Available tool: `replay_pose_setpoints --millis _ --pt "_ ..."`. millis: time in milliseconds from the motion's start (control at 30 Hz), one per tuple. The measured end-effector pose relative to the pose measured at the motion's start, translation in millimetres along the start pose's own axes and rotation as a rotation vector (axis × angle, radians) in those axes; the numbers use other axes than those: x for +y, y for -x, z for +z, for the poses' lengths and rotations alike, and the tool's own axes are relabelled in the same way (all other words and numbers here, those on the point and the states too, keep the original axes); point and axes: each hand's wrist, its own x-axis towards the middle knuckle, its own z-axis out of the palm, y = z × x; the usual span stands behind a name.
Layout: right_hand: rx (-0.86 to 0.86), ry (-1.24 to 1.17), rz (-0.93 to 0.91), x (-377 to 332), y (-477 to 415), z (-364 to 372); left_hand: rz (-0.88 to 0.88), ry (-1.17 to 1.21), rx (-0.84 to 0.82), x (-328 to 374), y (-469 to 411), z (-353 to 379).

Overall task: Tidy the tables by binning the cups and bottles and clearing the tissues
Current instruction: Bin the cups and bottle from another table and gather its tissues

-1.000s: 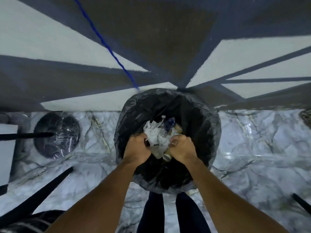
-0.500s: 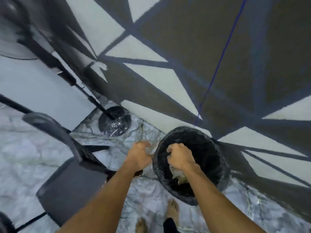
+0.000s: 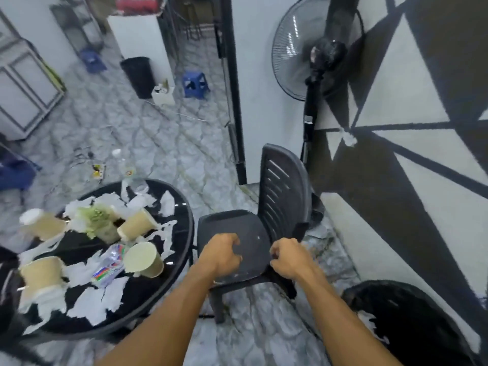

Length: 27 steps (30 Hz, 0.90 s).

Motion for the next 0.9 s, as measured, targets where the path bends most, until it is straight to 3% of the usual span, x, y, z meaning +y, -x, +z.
replay_pose_setpoints --millis 167,400,633,900 --pt "-0.115 0.052 -0.197 -113 -10 39 -0.164 0.096 0.118 -99 59 -43" --pt "-0.171 0.091 -0.397 -226 -20 78 -0.372 0.241 0.295 -183 106 -71" --pt "-0.149 0.061 -0.541 -274 -67 108 -0.515 0.268 0.375 -237 107 -85" --pt "-0.267 0.139 -0.570 -272 -112 152 -0.649 0.178 0.423 -276 82 -90"
